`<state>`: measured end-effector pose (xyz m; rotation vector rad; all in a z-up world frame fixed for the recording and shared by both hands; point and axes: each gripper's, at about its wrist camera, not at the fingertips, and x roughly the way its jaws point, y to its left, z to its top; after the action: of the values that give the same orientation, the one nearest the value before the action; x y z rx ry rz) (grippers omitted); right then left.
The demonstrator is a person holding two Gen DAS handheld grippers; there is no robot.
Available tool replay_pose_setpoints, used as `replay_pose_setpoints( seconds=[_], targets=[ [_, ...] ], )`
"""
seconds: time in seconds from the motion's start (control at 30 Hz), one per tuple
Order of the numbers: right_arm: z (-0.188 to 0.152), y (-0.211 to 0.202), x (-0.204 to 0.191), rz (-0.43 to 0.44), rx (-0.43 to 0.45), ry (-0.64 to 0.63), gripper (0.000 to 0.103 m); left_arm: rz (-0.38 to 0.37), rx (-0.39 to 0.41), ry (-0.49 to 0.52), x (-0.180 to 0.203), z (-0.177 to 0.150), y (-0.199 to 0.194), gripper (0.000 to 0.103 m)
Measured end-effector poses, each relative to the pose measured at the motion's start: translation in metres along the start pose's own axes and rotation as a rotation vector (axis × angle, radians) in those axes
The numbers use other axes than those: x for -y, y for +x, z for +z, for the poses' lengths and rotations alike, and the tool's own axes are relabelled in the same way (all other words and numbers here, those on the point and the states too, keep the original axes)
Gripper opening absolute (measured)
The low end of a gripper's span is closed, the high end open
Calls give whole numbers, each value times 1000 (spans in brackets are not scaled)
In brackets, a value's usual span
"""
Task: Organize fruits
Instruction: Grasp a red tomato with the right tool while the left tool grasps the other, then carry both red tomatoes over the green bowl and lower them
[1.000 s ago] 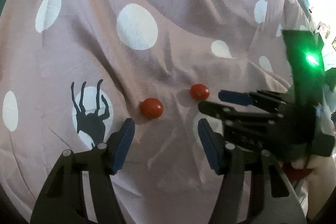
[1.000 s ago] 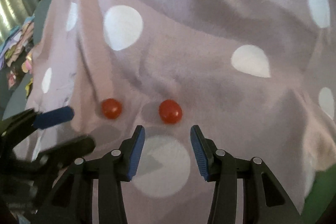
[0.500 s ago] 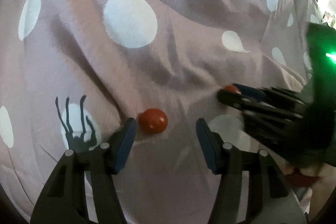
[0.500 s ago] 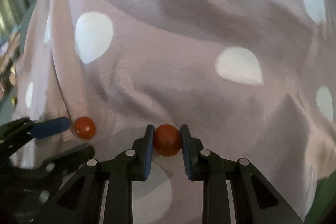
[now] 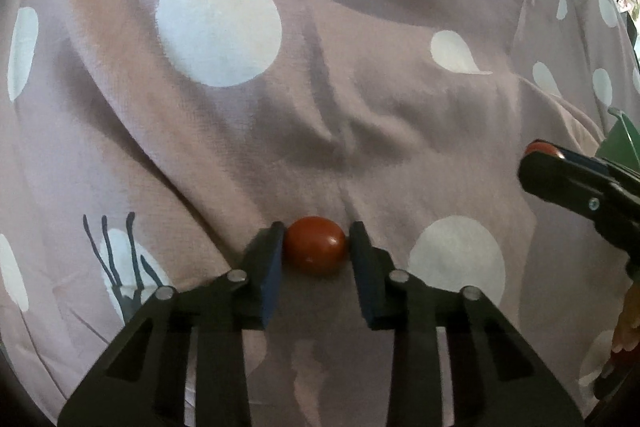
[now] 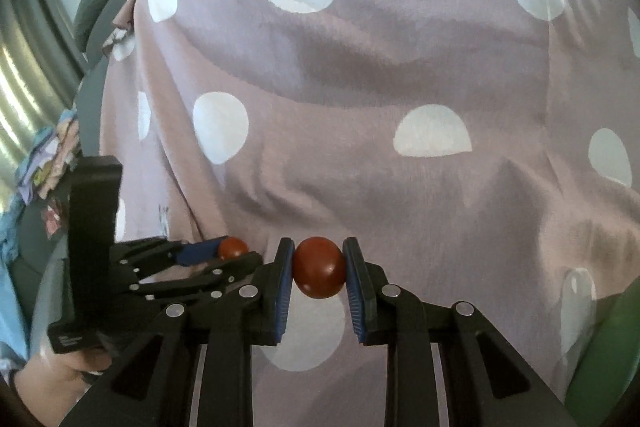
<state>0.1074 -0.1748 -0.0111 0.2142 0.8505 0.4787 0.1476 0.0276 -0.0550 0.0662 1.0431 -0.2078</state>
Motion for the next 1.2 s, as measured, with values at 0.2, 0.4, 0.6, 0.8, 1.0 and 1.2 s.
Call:
replay_pose_setpoints(
  seconds=[0.2,0.4,0.6,0.8,1.0,1.2],
  targets=[
    [0,3,7,-3,3,5,26,19,2,-9,8,2,2,28],
    [-2,5,1,-10,-2,11,26,84,51,2,22,-6,-20,28],
    [-14,-14,-4,-5,1,24,26,69,98,-22,34,-26,-61,28],
    [-35,-34,-15,-24,5,17,26,47,127,-57,40,-53,-92,28],
    [-60,-53,-22,-77,0,-8,26,43,134,-93,46,-74,-113,28],
    [-83,-68,-22,-98,-21,8,26,43,137,-88,54,-92,-131,28]
  ],
)
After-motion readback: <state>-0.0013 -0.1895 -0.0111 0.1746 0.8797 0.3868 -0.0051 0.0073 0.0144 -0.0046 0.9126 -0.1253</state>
